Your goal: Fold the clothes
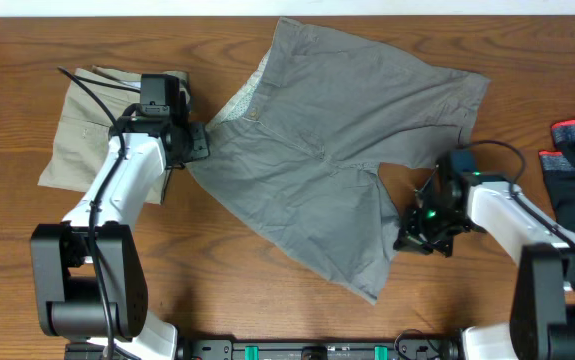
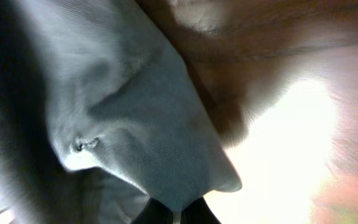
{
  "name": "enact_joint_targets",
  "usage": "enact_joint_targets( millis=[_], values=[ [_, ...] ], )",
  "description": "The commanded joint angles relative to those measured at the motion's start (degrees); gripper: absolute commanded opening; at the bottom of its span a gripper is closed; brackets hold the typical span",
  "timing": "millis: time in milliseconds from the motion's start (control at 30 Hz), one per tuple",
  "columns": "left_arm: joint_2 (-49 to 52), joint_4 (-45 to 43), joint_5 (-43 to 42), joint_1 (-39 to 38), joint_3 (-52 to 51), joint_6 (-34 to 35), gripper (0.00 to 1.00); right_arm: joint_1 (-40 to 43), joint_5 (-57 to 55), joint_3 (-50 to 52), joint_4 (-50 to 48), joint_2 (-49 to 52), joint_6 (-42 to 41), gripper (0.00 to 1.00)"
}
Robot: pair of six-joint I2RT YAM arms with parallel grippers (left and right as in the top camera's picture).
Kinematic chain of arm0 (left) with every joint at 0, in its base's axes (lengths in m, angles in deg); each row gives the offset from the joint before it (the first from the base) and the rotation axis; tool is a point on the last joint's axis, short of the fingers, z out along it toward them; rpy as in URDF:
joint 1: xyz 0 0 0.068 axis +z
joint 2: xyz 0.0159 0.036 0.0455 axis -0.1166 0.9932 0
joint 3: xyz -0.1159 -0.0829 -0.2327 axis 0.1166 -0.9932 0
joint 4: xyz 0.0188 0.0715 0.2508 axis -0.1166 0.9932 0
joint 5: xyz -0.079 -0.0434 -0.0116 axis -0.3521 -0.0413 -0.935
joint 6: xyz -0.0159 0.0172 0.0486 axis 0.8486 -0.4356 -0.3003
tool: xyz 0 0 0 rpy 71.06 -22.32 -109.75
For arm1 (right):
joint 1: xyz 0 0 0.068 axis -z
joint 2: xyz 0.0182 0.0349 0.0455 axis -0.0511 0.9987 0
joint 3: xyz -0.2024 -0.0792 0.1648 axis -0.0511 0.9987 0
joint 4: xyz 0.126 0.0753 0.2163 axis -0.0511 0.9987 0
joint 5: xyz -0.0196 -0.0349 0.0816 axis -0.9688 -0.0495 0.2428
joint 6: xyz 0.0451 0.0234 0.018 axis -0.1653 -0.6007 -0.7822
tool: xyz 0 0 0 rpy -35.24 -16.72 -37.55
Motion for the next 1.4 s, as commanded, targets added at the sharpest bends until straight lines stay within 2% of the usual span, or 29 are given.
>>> enact_joint_targets(
  millis=[0, 200, 300, 667, 833, 967, 1100, 1167, 1267, 1367],
  values=[
    [1.0, -0.6, -1.6, -1.3, 0.3, -1.3, 0.34, 3.6, -0.5, -4.7, 2.2, -7.3, 1.8, 0.01],
    [3.6, -2.6, -1.6, -4.4, 0.3, -3.5, 0.4, 10.8, -9.1, -10.0, 3.7, -17.7, 1.8, 0.01],
    [5.6, -3.6, -1.6, -5.9, 0.3, -4.4, 0.4, 12.3, -10.4, -10.0, 3.3, -18.4, 1.8, 0.01],
    [12.7, -4.5, -1.6, -7.0, 0.3, -4.6, 0.39, 18.1, -27.6, -10.0, -4.5, -8.2, -1.4, 0.01],
    [12.7, -6.4, -1.6, -7.0, 0.3, -4.6, 0.4, 22.6, -24.2, -10.0, -9.4, -1.5, -1.9, 0.01],
    [12.6, -7.3, -1.6, -7.0, 0.3, -4.6, 0.39, 24.2, -28.7, -10.0, -11.0, 1.1, -1.7, 0.01],
    [11.8, -9.6, -1.7, -7.0, 0.4, -4.6, 0.41, 24.6, -28.1, -10.0, -14.0, 1.4, -1.7, 0.02],
    [11.1, -10.0, -3.7, -7.0, 1.2, -4.9, 0.42, 24.7, -28.9, -10.0, -14.8, 1.5, -2.1, 0.02],
    [10.1, -11.2, -11.4, -7.0, 3.0, -6.8, 0.44, 24.7, -28.2, -10.0, -15.1, 1.5, -3.3, 0.06],
    [9.7, -15.4, -20.9, -7.3, 4.0, -7.0, 0.53, 24.7, -26.6, -10.0, -14.9, 1.5, -2.9, 0.05]
  ],
)
